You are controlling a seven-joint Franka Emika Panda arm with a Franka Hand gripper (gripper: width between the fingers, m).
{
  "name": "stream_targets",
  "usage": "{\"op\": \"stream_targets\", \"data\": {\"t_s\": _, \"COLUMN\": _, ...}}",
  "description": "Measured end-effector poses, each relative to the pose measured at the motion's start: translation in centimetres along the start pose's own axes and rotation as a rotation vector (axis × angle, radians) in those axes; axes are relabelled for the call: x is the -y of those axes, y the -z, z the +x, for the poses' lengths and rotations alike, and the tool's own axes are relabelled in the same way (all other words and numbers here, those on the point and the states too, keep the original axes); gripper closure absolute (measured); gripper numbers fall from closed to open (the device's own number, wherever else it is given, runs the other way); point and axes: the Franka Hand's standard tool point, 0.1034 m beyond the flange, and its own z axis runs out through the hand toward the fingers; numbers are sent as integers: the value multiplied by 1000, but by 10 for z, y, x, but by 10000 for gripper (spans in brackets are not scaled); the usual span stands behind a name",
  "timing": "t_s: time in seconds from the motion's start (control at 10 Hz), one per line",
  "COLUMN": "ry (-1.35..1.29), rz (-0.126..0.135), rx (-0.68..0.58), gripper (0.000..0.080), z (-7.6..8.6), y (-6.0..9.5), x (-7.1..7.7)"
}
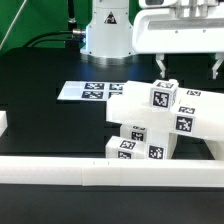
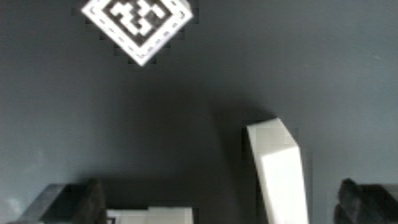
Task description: Assemble chair
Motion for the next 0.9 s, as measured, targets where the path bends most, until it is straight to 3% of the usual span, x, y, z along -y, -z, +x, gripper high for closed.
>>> {"op": "stream_targets", "data": {"t_s": 0.3, "ry": 7, "rz": 0, "rx": -5, "gripper": 150, "z": 1, "y": -1, "x": 0}}
{"op": "stream_targets", "data": {"t_s": 0.5, "ry": 62, "rz": -13, "rx": -28, "gripper": 150, "z": -9, "y": -17, "x": -16}}
{"op": "stream_targets", "data": {"t_s": 0.7, "ry": 130, "rz": -21, "rx": -50, "gripper": 150, "z": 2, "y": -19, "x": -32}}
{"op": "stream_targets", "data": {"t_s": 0.9, "ry": 137, "rz": -20, "rx": -46, "gripper": 150, "z": -1, "y": -20, "x": -29}}
